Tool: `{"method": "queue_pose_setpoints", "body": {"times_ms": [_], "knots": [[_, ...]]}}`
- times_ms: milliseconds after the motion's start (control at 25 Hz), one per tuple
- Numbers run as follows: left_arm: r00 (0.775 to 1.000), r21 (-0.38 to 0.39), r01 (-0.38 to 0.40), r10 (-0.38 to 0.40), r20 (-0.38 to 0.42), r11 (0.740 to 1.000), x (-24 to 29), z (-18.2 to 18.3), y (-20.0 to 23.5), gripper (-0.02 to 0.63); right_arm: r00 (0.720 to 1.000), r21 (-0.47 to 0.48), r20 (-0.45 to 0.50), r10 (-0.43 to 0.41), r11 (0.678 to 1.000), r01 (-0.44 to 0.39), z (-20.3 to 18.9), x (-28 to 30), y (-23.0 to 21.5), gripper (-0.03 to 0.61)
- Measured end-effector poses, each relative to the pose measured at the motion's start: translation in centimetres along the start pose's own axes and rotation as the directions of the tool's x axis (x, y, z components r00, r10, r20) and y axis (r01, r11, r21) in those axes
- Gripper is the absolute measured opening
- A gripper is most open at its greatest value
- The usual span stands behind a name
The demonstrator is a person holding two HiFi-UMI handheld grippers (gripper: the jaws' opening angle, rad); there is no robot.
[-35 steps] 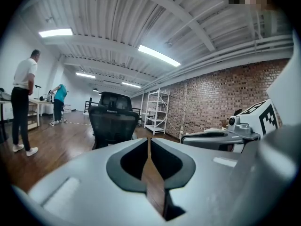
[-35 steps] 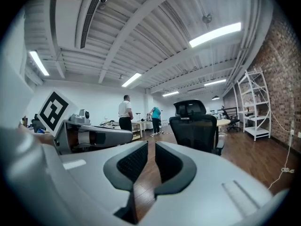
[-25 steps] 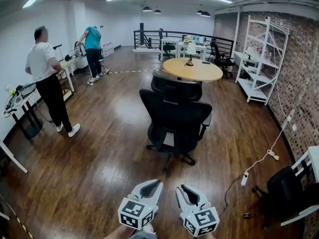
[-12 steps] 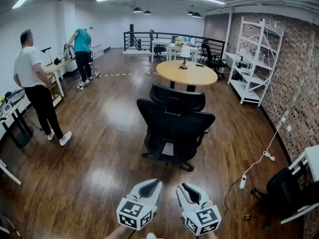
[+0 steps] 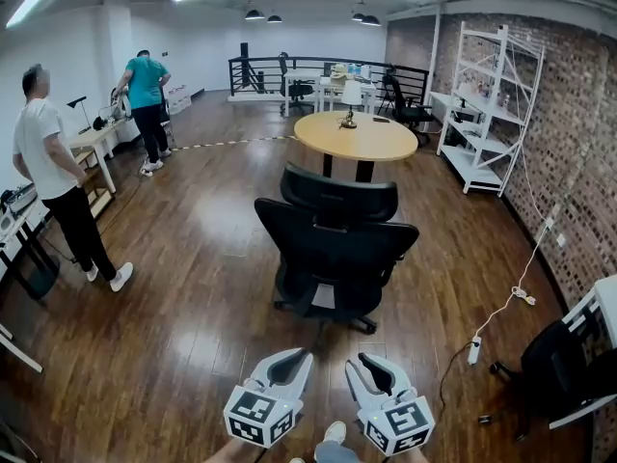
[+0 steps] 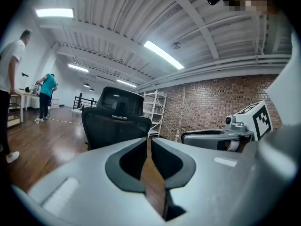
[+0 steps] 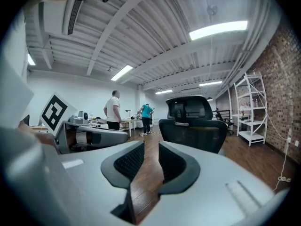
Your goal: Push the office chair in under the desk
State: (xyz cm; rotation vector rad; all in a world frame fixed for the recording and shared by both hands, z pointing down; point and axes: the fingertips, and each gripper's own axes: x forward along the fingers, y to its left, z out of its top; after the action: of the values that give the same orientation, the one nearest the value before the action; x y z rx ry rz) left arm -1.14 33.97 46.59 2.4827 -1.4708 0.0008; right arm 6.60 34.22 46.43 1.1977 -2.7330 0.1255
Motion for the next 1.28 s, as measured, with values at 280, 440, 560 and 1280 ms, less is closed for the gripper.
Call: {"method": "queue_pose_setpoints", "body": {"times_ms": [280,440,560,1280], "knots": [[0.999,0.039,-0.043,0.042,0.015,0.998,5.2,2.2,2.7,0.028,0.999,-0.004,0.026,0.021,1.000,-0.021,1.6,4.2,-4.9,0.097],[0.998,0.042,-0.056,0.055,0.020,0.998,8.4,3.3,3.5,0.029,0.999,-0.004,0.038,0.039,0.999,-0.039,2.6,6.2,-7.6,0.101],[0.998,0.044,-0.054,0.053,0.028,0.998,10.7,4.1,3.9,0.045,0.998,-0.006,0.043,0.052,0.999,-0.052,3.1,7.5,-9.6,0.104],[0.992,0.344,-0.051,0.086,-0.087,0.938,18.2,8.1,12.2,0.187,0.988,-0.335,-0.064,0.138,0.930,-0.151,6.8,14.2,-21.3,0.179]]}}
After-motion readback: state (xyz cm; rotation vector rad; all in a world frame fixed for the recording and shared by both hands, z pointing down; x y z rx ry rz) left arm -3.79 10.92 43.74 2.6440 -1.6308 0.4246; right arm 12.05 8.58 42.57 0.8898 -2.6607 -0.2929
